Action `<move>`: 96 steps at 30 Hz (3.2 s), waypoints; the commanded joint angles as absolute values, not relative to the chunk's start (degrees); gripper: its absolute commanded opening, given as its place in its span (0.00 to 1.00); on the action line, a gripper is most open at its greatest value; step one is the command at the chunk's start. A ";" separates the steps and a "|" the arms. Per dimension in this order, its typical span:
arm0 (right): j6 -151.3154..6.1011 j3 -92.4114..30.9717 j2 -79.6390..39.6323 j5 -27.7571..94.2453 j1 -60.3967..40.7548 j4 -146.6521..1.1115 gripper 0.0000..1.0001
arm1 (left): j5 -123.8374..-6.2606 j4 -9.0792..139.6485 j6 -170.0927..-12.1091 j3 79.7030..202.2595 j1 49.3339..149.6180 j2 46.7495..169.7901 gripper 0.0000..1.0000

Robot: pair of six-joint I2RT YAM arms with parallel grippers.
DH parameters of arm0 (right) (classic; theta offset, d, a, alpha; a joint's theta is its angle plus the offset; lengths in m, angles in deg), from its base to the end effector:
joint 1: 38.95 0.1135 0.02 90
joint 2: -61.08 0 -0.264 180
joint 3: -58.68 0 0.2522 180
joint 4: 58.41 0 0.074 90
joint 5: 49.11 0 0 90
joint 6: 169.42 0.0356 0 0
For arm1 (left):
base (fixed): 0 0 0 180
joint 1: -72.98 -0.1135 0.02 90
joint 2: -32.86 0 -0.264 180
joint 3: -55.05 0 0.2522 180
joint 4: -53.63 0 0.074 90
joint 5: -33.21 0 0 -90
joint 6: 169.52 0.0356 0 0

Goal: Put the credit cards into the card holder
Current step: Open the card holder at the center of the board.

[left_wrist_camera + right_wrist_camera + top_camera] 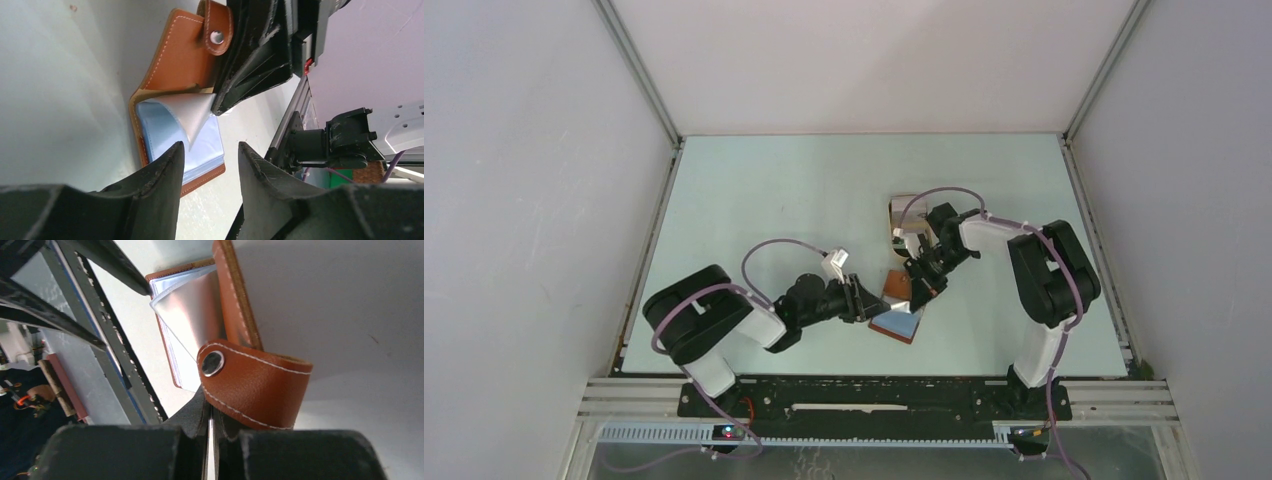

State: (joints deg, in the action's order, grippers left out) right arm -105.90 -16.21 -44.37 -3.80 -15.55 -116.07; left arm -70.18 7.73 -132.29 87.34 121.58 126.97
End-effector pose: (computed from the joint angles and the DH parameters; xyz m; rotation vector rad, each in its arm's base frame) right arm 0.2751 0.1463 0.1405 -1.2229 2.5863 1.1743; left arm 0.1674 -0.2023 0.1247 0.1093 2.1024 -1.3803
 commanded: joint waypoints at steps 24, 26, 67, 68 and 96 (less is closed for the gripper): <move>-112.94 -19.49 -36.46 -11.17 -19.17 -124.38 0.54 | -72.80 2.06 -139.95 98.97 119.59 141.06 0.46; -112.91 -18.86 -33.72 -8.84 -19.22 -123.19 0.55 | -72.59 2.09 -140.14 99.50 119.32 141.75 0.45; -106.92 -9.84 -23.37 10.20 -9.06 -108.41 0.84 | -68.31 7.48 -142.69 104.30 119.26 138.57 0.32; -106.60 -9.86 -23.50 11.41 -8.55 -107.97 0.84 | -68.12 7.87 -142.66 104.54 119.40 138.53 0.32; -99.10 -13.10 -30.25 3.92 -16.86 -111.31 0.07 | -65.65 0.04 -141.96 101.40 120.28 139.19 0.34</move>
State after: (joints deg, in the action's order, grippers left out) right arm -100.57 -10.70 -28.18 11.61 -14.89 -108.18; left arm -67.42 6.46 -142.55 103.58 119.89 141.07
